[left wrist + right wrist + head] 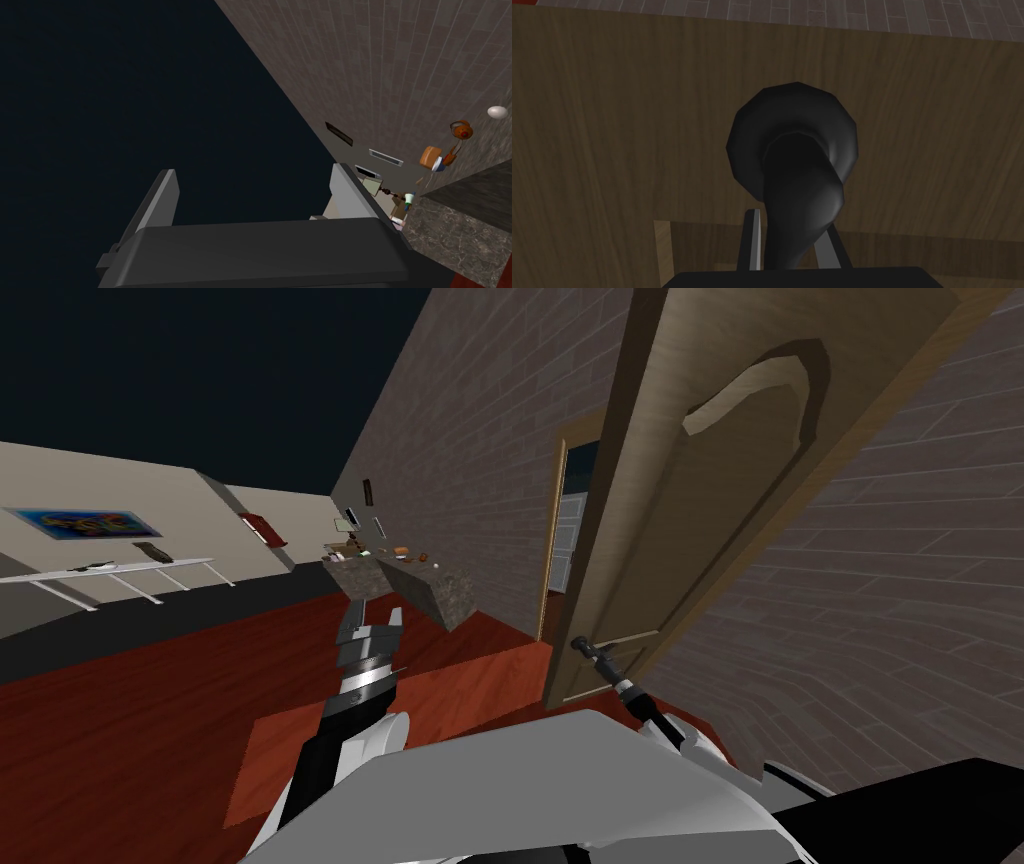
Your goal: Pull the door open
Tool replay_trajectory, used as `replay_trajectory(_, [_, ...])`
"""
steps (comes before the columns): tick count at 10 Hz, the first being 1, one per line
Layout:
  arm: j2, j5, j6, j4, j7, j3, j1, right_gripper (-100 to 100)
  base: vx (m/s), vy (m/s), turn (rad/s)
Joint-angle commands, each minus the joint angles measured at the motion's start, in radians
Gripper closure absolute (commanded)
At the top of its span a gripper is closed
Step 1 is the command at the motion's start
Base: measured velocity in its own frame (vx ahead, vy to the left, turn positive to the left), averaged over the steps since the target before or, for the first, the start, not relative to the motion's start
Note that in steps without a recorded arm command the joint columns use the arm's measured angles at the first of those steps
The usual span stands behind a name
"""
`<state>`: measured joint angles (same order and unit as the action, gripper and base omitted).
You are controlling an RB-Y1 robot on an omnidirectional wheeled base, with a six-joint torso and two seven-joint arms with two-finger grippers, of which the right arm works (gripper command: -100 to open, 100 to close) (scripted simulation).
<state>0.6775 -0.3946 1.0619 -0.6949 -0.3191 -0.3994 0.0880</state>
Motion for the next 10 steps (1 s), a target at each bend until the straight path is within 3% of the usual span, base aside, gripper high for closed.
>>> replay_trajectory(1, [0.014, -0.007, 0.033, 0.009, -0.007, -0.016, 0.011, 100, -0.170, -0.077, 0.183])
replay_trajectory(4, [0.034, -0.017, 0.079, 0.022, -0.020, -0.041, 0.028, 100, -0.211, -0.095, 0.152])
replay_trajectory(5, [0.023, -0.012, 0.072, 0.031, -0.020, -0.041, 0.017, 100, -0.089, -0.040, 0.035])
replay_trajectory(6, [0.027, -0.015, 0.093, 0.042, -0.026, -0.051, 0.024, 100, -0.142, -0.044, 0.147])
replay_trajectory(10, [0.038, -0.022, 0.133, 0.061, -0.035, -0.065, 0.036, 100, -0.182, -0.087, 0.175])
